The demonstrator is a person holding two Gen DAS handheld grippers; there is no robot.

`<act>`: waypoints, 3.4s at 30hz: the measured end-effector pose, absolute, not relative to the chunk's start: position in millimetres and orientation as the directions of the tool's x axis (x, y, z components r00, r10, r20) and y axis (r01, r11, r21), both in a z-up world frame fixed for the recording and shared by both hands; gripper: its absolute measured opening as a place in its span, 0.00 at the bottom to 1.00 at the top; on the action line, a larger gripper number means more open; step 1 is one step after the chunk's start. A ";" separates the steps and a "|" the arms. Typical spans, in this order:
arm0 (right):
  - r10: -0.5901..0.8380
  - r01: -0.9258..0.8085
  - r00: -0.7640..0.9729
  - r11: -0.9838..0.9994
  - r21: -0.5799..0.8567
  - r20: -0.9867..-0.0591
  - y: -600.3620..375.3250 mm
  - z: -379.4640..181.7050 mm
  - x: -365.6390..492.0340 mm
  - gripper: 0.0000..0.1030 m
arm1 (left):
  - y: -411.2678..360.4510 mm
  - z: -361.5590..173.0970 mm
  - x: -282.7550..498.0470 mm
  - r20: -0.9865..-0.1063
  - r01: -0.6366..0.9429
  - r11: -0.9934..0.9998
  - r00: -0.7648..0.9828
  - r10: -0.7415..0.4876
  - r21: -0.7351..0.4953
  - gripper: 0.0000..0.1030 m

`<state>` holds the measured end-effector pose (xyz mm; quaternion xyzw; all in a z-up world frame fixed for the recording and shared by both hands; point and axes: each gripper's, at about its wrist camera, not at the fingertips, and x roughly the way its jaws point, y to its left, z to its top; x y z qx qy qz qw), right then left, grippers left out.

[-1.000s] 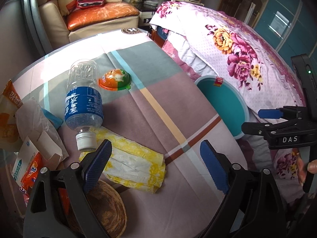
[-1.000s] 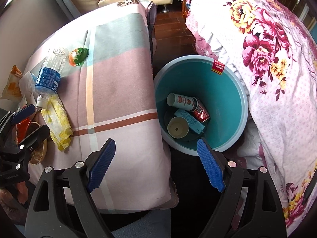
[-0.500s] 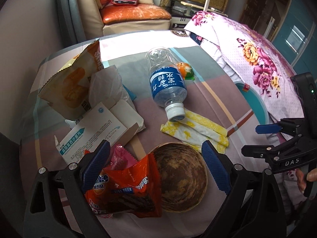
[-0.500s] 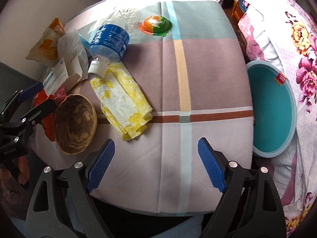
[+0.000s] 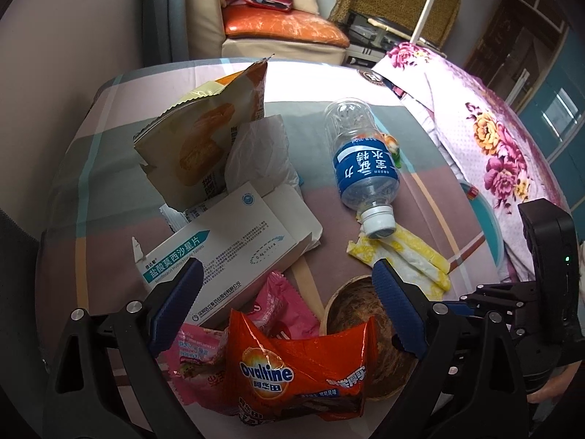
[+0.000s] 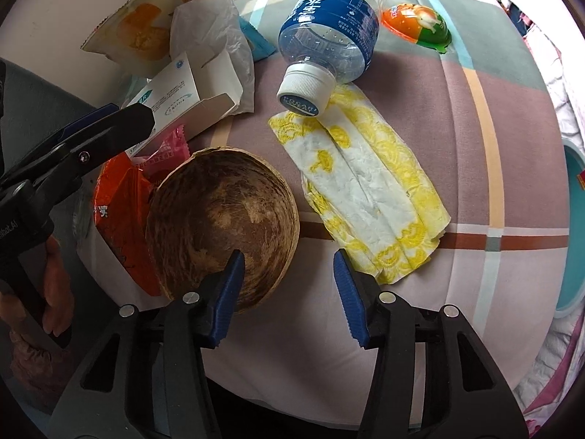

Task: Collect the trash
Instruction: 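Grasp woven bowl rim with right gripper while left gripper grasps clear water bottle, then lower woven bowl into teal bin with right gripper while left gripper holds water bottle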

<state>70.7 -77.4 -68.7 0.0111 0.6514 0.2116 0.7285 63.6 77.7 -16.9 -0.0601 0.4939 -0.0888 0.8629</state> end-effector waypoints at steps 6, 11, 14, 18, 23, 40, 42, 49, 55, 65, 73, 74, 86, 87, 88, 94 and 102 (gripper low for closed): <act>0.358 -0.281 0.062 0.902 0.327 -0.932 -70.4 -76.3 71.0 0.09 | 81.1 -23.3 64.7 -0.842 0.072 0.975 0.493 -0.218 -0.211 0.91; 0.322 -0.304 0.124 0.913 0.273 -0.939 -92.1 -60.7 76.6 0.04 | 73.0 -30.2 65.6 -0.847 0.074 0.977 0.489 -0.209 -0.199 0.91; 0.281 -0.286 0.175 0.932 0.224 -0.944 -108.7 -49.2 80.2 0.04 | 66.1 -31.4 65.1 -0.846 0.086 0.979 0.492 -0.204 -0.186 0.91; 0.238 -0.233 0.238 0.955 0.183 -0.942 -143.6 -34.6 87.9 0.04 | 55.0 -30.7 66.5 -0.845 0.110 0.978 0.492 -0.207 -0.175 0.91; 0.128 -0.144 0.307 0.986 0.086 -0.943 -188.0 -25.9 102.7 0.04 | 42.6 -28.1 71.0 -0.836 0.134 0.972 0.495 -0.236 -0.195 0.91; 0.175 -0.053 0.263 0.984 0.167 -0.949 -223.1 -65.6 128.5 0.08 | -4.1 -26.0 118.6 -0.849 0.174 0.969 0.472 -0.237 -0.174 0.91; 0.177 -0.069 0.277 0.984 0.165 -0.944 -221.3 -59.9 132.6 0.06 | -8.3 -26.6 129.7 -0.851 0.166 0.969 0.466 -0.242 -0.185 0.91; 0.162 -0.069 0.347 0.987 0.147 -0.924 -229.0 -41.3 155.4 0.05 | -25.4 -31.5 161.5 -0.869 0.159 0.975 0.448 -0.211 -0.154 0.91; 0.137 -0.072 0.376 0.990 0.118 -0.916 -235.4 -35.4 170.0 0.05 | -34.0 -44.3 183.4 -0.887 0.142 0.983 0.431 -0.170 -0.119 0.89; 0.117 -0.042 0.375 0.993 0.109 -0.919 -254.3 -38.9 179.7 0.05 | -44.0 -63.3 200.4 -0.908 0.130 0.989 0.401 -0.123 -0.077 0.64; 0.093 -0.061 0.402 0.995 0.074 -0.911 -251.0 -30.9 174.7 0.05 | -51.2 -57.6 185.2 -0.899 0.141 0.990 0.430 -0.086 -0.027 0.63; 0.092 -0.063 0.407 0.995 0.073 -0.909 -250.4 -29.0 173.3 0.05 | -51.9 -55.7 183.0 -0.897 0.144 0.989 0.433 -0.087 -0.027 0.64; 0.065 -0.049 0.473 0.998 0.047 -0.879 -262.2 -1.2 147.9 0.05 | -67.2 -24.3 152.4 -0.866 0.194 0.980 0.480 -0.139 -0.049 0.64; 0.065 -0.046 0.476 0.998 0.049 -0.877 -264.3 0.6 145.6 0.05 | -68.7 -21.0 149.8 -0.863 0.198 0.979 0.484 -0.145 -0.053 0.64; 0.065 -0.043 0.479 0.998 0.051 -0.875 -266.2 2.2 142.9 0.05 | -70.3 -17.8 147.6 -0.860 0.203 0.978 0.487 -0.152 -0.058 0.64; 0.057 -0.012 0.510 0.998 0.059 -0.858 -283.5 14.4 128.9 0.05 | -83.1 1.4 133.1 -0.842 0.237 0.967 0.501 -0.202 -0.090 0.64; 0.011 0.060 0.528 0.997 0.051 -0.849 -327.5 20.1 106.9 0.05 | -125.4 9.9 116.4 -0.839 0.333 0.939 0.483 -0.252 -0.090 0.64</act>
